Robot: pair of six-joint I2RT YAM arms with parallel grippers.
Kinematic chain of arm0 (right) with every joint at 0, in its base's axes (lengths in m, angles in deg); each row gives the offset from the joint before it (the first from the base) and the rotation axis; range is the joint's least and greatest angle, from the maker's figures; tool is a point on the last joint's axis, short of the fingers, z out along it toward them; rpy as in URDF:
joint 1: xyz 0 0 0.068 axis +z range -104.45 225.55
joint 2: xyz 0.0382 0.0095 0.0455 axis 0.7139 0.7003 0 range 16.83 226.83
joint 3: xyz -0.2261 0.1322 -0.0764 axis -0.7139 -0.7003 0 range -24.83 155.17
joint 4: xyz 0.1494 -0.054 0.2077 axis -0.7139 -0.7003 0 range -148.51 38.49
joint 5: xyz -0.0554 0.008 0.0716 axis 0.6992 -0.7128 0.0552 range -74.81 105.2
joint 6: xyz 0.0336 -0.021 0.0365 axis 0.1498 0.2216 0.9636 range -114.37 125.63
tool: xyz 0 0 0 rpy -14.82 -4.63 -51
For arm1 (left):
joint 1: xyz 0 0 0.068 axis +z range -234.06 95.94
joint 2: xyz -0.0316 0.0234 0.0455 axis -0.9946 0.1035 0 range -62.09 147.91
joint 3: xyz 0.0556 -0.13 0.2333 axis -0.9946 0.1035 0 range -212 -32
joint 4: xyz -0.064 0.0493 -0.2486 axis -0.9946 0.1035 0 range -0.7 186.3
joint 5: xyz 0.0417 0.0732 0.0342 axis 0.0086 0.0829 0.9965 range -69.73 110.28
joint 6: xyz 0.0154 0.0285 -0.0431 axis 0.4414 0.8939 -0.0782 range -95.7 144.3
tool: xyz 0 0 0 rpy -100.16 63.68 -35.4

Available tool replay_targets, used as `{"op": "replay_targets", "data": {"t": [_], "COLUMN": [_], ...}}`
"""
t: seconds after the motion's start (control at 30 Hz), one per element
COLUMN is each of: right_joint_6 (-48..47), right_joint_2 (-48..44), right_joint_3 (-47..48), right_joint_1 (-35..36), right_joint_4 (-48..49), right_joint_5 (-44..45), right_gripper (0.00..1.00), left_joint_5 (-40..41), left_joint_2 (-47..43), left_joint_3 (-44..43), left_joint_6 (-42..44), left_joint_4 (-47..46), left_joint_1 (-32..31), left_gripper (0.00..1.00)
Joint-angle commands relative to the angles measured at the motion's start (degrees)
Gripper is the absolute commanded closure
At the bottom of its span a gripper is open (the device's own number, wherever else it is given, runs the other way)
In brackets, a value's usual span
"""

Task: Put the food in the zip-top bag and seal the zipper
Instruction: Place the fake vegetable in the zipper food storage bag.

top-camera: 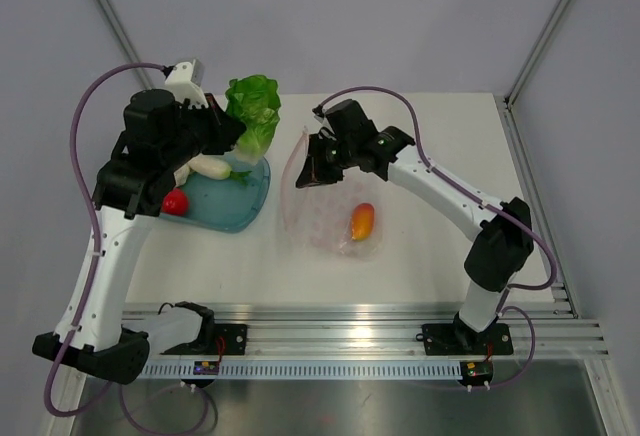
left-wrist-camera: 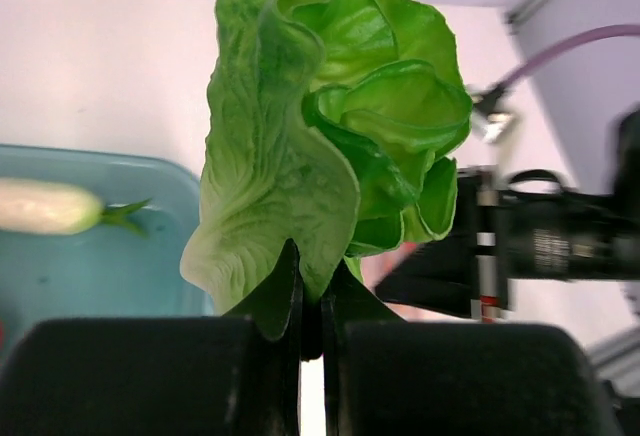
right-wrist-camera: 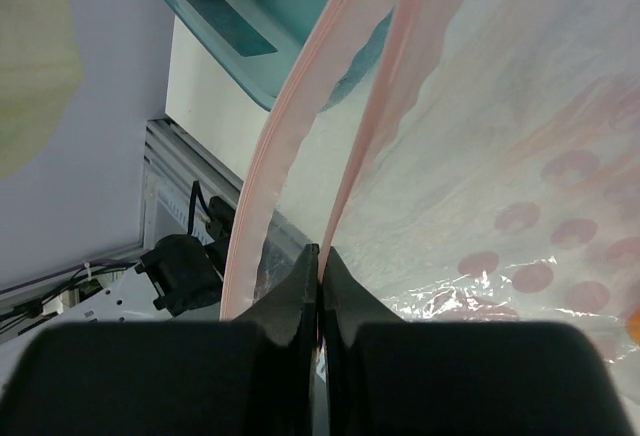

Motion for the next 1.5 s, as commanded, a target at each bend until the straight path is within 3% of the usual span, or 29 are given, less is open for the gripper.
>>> {"op": "replay_targets", "data": {"t": [0.0,0.2,0.57,0.7,1.03,1.47], "right_joint_6": [0.7,0.1,1.9,1.7,1.7,2.6], "right_joint_2": [0.7,3.4,0.9,0.5,-1.2,-2.0], "right_joint_3": [3.6,12.4,9.8,9.2,9.8,11.2], "right_joint_1": [-0.1,1.6,1.9,1.9,1.9,1.9], "right_joint_4": [2.2,-0.6,3.5,3.6,3.2,3.1], "right_joint_5": [-4.7,-5.2,-6.6,-6.1,-5.2,-5.0], "right_gripper": [0.94,0.94,0.94,0.94,0.94,0.94], "left_joint_5": [-9.4,-13.0,-24.7,-26.8,-22.6,-19.6], "left_joint_2": [-2.4,-2.8,-8.4,-8.8,-8.6,-7.2], "left_joint_3": [-1.4,-4.3,13.2,14.7,20.6,24.0], "left_joint_6": [-5.9,-9.1,-25.3,-27.3,-21.9,-19.6], "left_joint_4": [-7.6,-7.0,-26.6,-28.4,-20.3,-19.6], "left_joint_1": [0.6,1.7,6.9,8.3,8.4,8.4], "left_gripper": [1.0,1.0,1.0,1.0,1.0,1.0]}}
